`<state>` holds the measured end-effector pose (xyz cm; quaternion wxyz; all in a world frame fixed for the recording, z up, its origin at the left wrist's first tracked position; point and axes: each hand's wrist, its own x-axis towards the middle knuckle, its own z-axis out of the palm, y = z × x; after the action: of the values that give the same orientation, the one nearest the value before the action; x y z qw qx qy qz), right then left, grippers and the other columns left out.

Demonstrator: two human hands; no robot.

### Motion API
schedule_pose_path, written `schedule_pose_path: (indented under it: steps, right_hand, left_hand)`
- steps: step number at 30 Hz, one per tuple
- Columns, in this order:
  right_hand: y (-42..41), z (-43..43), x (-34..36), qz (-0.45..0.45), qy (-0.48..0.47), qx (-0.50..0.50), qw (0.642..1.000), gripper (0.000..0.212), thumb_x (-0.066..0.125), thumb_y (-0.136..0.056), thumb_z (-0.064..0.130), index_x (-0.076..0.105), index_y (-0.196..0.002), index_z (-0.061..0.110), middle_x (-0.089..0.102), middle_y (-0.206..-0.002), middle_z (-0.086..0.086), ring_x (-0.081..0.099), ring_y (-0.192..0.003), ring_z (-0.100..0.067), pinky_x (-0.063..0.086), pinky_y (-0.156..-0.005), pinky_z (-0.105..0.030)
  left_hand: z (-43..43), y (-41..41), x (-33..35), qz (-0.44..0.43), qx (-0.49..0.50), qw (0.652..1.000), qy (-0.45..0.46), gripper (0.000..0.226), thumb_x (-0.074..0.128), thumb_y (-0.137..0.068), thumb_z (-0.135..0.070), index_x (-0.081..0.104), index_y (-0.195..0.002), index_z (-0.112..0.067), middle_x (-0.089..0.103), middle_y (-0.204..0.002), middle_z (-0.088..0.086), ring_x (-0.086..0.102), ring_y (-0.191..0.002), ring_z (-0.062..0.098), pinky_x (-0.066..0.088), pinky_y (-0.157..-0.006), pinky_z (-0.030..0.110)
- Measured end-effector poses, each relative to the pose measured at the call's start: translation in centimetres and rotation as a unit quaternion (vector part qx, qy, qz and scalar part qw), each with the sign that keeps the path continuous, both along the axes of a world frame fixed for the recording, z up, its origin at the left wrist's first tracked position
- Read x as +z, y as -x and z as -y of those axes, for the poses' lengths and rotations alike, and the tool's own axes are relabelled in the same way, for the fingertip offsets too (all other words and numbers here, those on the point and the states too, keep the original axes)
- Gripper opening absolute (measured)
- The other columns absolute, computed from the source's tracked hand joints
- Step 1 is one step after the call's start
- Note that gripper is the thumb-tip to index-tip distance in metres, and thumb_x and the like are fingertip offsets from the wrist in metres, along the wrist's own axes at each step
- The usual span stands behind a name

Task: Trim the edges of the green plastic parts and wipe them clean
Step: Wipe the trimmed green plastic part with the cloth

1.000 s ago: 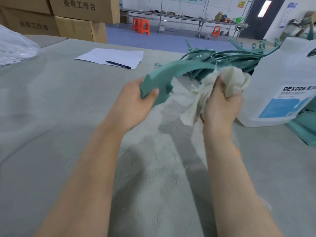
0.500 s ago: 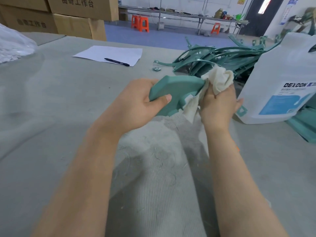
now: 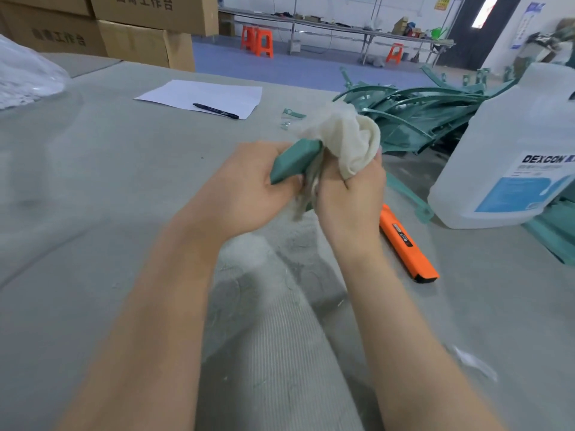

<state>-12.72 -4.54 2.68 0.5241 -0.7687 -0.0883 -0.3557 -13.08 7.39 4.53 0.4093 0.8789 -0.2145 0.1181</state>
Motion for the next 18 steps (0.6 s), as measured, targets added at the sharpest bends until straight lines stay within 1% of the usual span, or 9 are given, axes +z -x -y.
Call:
schedule_pose_path:
  steps: [1, 2, 3, 5, 6, 8, 11, 15, 18]
  right_hand:
    - [0.5, -0.6, 0.1, 0.025, -0.020, 0.021, 0.999, 0.016, 0.039, -0.081, 0.036, 0.047, -0.067, 0.034, 0.043, -0.069, 0.022, 0.044, -0.075, -0.001, 0.037, -0.101, -0.057]
    - [0.8, -1.1, 0.1, 0.043, -0.029, 0.037, 0.998, 0.023, 0.039, -0.080, 0.039, 0.057, -0.071, 0.029, 0.048, -0.073, 0.019, 0.049, -0.079, -0.009, 0.038, -0.098, -0.066]
    - [1.0, -1.6, 0.2, 0.059, -0.027, 0.042, 0.997, 0.036, 0.039, -0.081, 0.039, 0.066, -0.080, 0.015, 0.052, -0.079, 0.011, 0.053, -0.083, -0.017, 0.037, -0.096, -0.071]
    - [0.9, -1.5, 0.1, 0.088, 0.001, 0.030, 0.996, 0.048, 0.041, -0.082, 0.032, 0.066, -0.095, -0.007, 0.052, -0.087, 0.003, 0.061, -0.091, -0.031, 0.035, -0.093, -0.077]
    - [0.5, -0.9, -0.1, 0.092, 0.022, 0.019, 0.995, 0.046, 0.040, -0.082, 0.029, 0.066, -0.097, -0.005, 0.051, -0.088, 0.008, 0.062, -0.099, -0.026, 0.033, -0.095, -0.076]
    - [-0.7, 1.3, -0.5, 0.030, 0.080, -0.024, 0.996, 0.039, 0.036, -0.082, 0.028, 0.068, -0.099, 0.013, 0.059, -0.091, 0.009, 0.056, -0.108, -0.005, 0.020, -0.109, -0.069]
    - [-2.8, 5.2, -1.3, -0.147, 0.138, -0.152, 0.968, 0.040, 0.038, -0.093, 0.019, 0.063, -0.122, 0.011, 0.064, -0.123, -0.011, 0.050, -0.124, -0.025, 0.000, -0.120, -0.048]
    - [-4.5, 7.5, -2.4, -0.254, 0.114, -0.248, 0.928, 0.036, 0.041, -0.100, 0.022, 0.056, -0.131, 0.012, 0.060, -0.129, -0.011, 0.049, -0.125, -0.029, 0.012, -0.117, -0.048]
    - [-5.5, 8.9, -3.2, -0.297, 0.088, -0.295, 0.904, 0.034, 0.040, -0.100, 0.023, 0.058, -0.124, 0.007, 0.061, -0.124, -0.015, 0.053, -0.120, -0.034, 0.027, -0.112, -0.051]
  left_hand:
    - [-0.1, -0.1, 0.1, 0.000, 0.003, 1.000, 0.003, 0.031, 0.052, -0.082, 0.001, 0.042, -0.059, -0.017, 0.047, -0.052, -0.009, 0.037, -0.051, 0.006, 0.030, -0.050, 0.017]
    - [0.0, -0.1, 0.1, -0.003, 0.011, 1.000, 0.007, 0.036, 0.050, -0.080, 0.004, 0.039, -0.057, -0.020, 0.044, -0.048, -0.011, 0.035, -0.051, 0.005, 0.030, -0.048, 0.015]
    - [0.0, -0.2, 0.1, -0.005, 0.022, 1.000, 0.011, 0.039, 0.050, -0.077, 0.007, 0.036, -0.055, -0.022, 0.041, -0.045, -0.012, 0.033, -0.050, 0.004, 0.030, -0.046, 0.014]
    - [0.2, -0.3, 0.0, -0.006, 0.034, 0.999, 0.013, 0.040, 0.050, -0.077, 0.009, 0.035, -0.055, -0.021, 0.041, -0.043, -0.012, 0.035, -0.046, 0.003, 0.032, -0.046, 0.013]
    - [0.4, -0.2, -0.1, -0.010, 0.033, 0.999, 0.016, 0.039, 0.052, -0.079, 0.007, 0.037, -0.056, -0.020, 0.043, -0.043, -0.012, 0.038, -0.046, 0.001, 0.033, -0.047, 0.012]
    - [0.7, 0.0, -0.4, -0.016, 0.020, 0.999, 0.031, 0.028, 0.057, -0.086, -0.002, 0.049, -0.062, -0.013, 0.053, -0.051, -0.011, 0.044, -0.048, 0.004, 0.036, -0.049, 0.014]
    - [1.1, 0.1, -0.5, -0.019, 0.004, 0.999, 0.037, 0.015, 0.058, -0.092, -0.014, 0.062, -0.083, -0.003, 0.066, -0.078, 0.017, 0.057, -0.069, 0.026, 0.045, -0.064, 0.031]
    - [0.4, 0.1, -0.4, -0.009, 0.007, 0.999, 0.038, 0.014, 0.056, -0.093, -0.015, 0.063, -0.081, -0.015, 0.066, -0.081, 0.014, 0.056, -0.067, 0.021, 0.043, -0.061, 0.025]
    - [-0.2, -0.2, -0.3, 0.019, 0.012, 0.999, 0.049, 0.021, 0.056, -0.094, -0.014, 0.064, -0.079, -0.027, 0.068, -0.079, 0.011, 0.056, -0.065, 0.018, 0.043, -0.058, 0.023]
